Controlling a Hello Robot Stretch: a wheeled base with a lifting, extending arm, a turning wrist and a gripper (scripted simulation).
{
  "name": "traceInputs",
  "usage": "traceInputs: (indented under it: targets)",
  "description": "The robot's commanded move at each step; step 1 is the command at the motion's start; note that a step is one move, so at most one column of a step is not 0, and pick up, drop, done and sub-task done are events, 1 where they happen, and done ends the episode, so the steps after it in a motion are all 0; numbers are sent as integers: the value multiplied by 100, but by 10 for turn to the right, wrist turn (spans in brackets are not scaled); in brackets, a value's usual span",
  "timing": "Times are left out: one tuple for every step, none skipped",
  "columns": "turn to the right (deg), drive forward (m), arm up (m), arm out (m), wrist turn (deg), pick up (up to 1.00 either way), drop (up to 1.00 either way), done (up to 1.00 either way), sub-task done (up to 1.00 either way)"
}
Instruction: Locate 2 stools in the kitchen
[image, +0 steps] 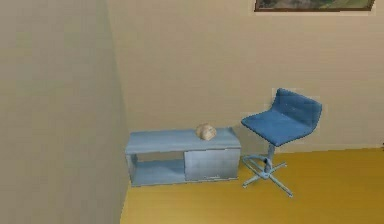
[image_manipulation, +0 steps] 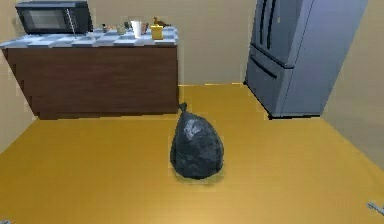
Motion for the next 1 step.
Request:
traceInputs:
  targets:
    - [0, 15, 0, 0, 0, 0, 0, 0, 0]
